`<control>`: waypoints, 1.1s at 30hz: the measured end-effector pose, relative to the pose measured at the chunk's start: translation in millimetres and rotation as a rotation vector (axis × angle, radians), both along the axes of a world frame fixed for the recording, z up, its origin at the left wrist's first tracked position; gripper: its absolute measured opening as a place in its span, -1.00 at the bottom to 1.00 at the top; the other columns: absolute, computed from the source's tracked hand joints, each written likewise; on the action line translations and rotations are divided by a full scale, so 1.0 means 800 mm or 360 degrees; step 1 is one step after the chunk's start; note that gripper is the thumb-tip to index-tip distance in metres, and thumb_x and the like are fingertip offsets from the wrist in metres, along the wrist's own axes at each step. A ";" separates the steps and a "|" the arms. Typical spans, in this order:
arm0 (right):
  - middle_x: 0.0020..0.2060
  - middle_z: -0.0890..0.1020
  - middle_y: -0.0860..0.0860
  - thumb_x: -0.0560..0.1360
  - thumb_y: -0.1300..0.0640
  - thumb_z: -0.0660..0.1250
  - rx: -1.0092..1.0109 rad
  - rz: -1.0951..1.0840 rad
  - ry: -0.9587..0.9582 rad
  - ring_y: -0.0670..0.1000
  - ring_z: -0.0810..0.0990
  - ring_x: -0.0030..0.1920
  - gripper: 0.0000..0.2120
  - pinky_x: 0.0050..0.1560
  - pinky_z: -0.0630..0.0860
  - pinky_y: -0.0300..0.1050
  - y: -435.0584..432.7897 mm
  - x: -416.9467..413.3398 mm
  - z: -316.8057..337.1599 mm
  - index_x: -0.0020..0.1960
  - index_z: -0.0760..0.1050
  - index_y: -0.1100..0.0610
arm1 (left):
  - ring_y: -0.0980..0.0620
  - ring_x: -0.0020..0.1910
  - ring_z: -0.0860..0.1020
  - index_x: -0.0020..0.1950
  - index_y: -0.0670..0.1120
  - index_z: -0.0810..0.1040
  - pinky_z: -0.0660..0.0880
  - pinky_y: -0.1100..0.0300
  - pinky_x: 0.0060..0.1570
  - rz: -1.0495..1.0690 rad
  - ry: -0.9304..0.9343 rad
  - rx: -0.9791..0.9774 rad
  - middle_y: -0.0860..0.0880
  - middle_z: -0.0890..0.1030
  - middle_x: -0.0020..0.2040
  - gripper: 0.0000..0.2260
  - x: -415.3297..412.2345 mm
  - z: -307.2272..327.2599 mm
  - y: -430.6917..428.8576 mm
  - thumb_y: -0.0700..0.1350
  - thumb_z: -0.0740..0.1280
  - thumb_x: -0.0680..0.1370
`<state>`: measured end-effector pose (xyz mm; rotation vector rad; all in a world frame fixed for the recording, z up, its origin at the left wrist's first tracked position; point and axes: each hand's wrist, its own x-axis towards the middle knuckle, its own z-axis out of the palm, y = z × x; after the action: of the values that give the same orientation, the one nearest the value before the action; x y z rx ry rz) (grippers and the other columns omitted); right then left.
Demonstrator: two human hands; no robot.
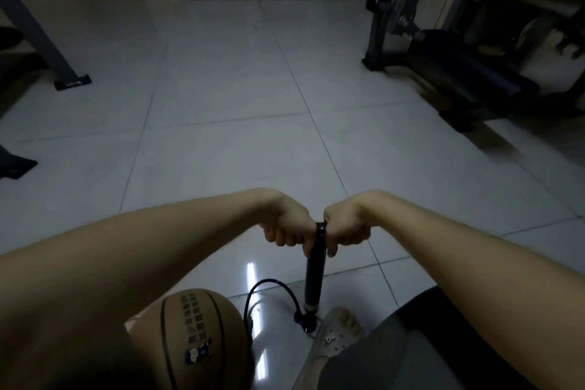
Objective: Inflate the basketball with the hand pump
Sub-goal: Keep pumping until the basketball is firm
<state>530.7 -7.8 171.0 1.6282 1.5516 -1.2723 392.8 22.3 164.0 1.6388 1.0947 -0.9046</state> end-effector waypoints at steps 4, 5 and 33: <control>-0.50 0.25 -0.01 0.49 0.23 0.41 0.0105 -0.0116 0.0078 -0.04 0.15 -0.52 -0.65 -0.47 0.08 -0.23 0.024 0.013 0.101 -0.38 0.35 0.07 | 0.08 -0.51 0.04 -0.40 0.05 0.17 -0.05 0.25 -0.50 0.0024 -0.0090 0.0041 0.06 0.11 -0.46 -0.56 0.003 0.102 0.030 -0.17 0.35 0.55; -0.50 0.22 -0.01 0.49 0.23 0.40 0.0132 -0.0143 0.0093 -0.04 0.12 -0.51 -0.63 -0.46 0.05 -0.23 0.028 0.017 0.120 -0.40 0.32 0.06 | 0.08 -0.50 0.04 -0.40 0.05 0.16 -0.05 0.24 -0.50 0.0020 -0.0107 0.0065 0.06 0.10 -0.46 -0.55 0.005 0.122 0.037 -0.17 0.34 0.56; -0.52 0.40 0.03 0.45 0.27 0.41 0.0176 -0.0109 0.0029 0.02 0.30 -0.50 -0.88 -0.42 0.26 -0.13 -0.027 0.012 -0.074 -0.26 0.53 0.20 | 0.03 -0.50 0.18 -0.35 -0.07 0.43 0.09 0.22 -0.46 0.0110 -0.0163 0.0185 0.00 0.28 -0.44 -0.78 0.010 -0.066 -0.024 -0.21 0.42 0.43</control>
<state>540.3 -29.1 111.9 1.7570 1.6150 -1.2600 400.8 2.9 111.6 1.7116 1.1434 -0.7161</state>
